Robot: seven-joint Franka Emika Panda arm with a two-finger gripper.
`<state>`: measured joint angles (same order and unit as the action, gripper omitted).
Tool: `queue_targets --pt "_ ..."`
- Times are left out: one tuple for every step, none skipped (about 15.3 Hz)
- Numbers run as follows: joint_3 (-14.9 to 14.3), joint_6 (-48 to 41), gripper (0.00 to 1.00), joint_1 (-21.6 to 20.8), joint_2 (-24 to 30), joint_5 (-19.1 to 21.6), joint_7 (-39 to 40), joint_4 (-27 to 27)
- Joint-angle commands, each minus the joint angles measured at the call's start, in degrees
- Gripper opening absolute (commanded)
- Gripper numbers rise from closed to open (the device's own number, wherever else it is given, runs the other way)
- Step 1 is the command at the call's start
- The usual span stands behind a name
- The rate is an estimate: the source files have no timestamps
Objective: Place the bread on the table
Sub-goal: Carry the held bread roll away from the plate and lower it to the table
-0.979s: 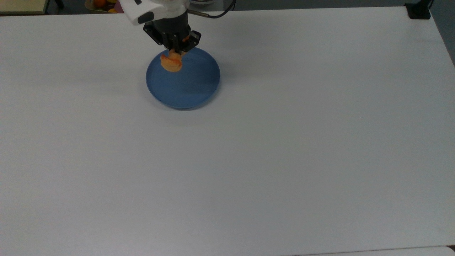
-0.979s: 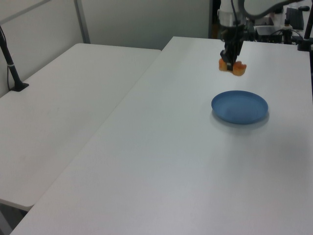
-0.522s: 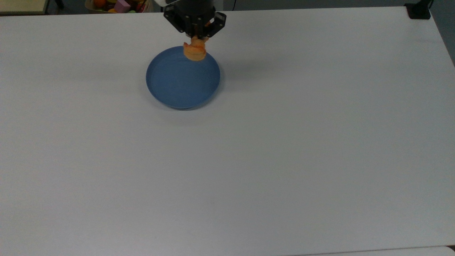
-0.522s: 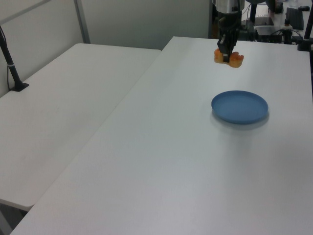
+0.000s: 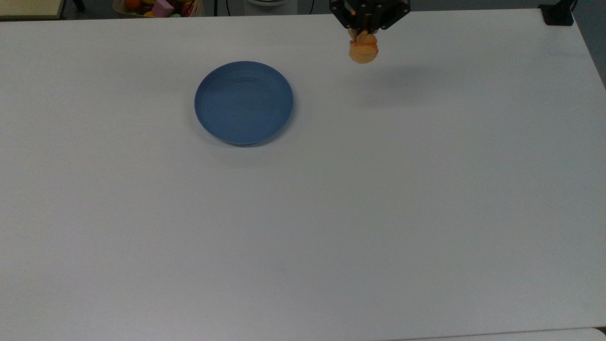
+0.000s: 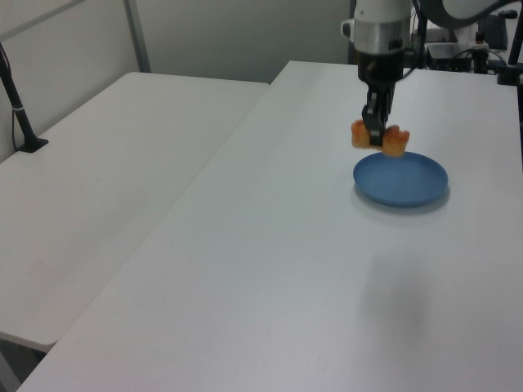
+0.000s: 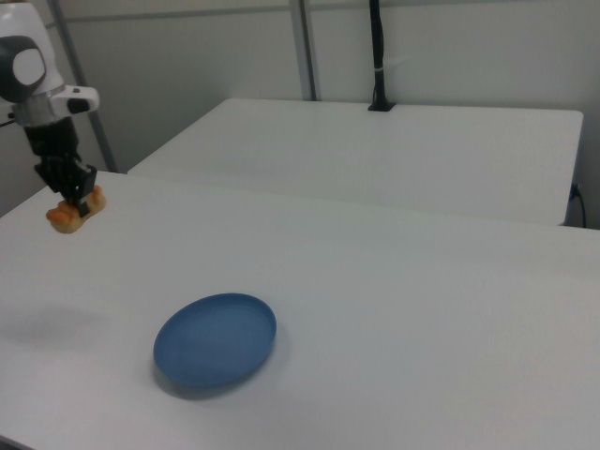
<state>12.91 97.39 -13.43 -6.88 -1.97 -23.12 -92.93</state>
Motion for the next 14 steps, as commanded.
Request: queue_targets --pt "0.4 0.4 0.14 -4.8 -4.2 0.4 -2.0 -0.3" --pt "0.4 4.1 0.14 -6.8 -6.7 -0.1 -3.8 -0.6" --pt "0.4 6.6 0.15 -8.8 -9.8 -0.8 -5.1 -1.5" --pt "0.4 7.5 0.19 -9.8 -11.8 -1.7 -5.3 -2.1" --pt "0.4 8.8 0.25 -10.5 -13.9 -2.6 -5.6 -2.9" --pt "0.4 11.7 0.3 -11.0 -16.1 -2.8 -6.6 -4.3" --pt "0.4 14.6 0.36 -11.4 -17.6 -2.8 -7.4 -5.7" --pt "0.4 16.1 0.41 -11.8 -18.3 -2.8 -7.9 -6.4" --pt "0.4 18.5 0.52 -11.9 -19.3 -2.9 -10.3 -7.2" --pt "0.4 20.3 0.55 -12.0 -19.9 -3.1 -11.9 -7.4" --pt "0.4 21.8 0.64 -12.2 -20.7 -5.4 -14.2 -7.4" --pt "0.4 21.9 0.76 -12.2 -20.8 -7.2 -16.1 -7.5" --pt "0.4 21.9 0.95 -12.2 -20.9 -8.1 -17.2 -7.5" --pt "0.4 21.8 1.0 -12.2 -20.8 -8.3 -17.1 -7.5"
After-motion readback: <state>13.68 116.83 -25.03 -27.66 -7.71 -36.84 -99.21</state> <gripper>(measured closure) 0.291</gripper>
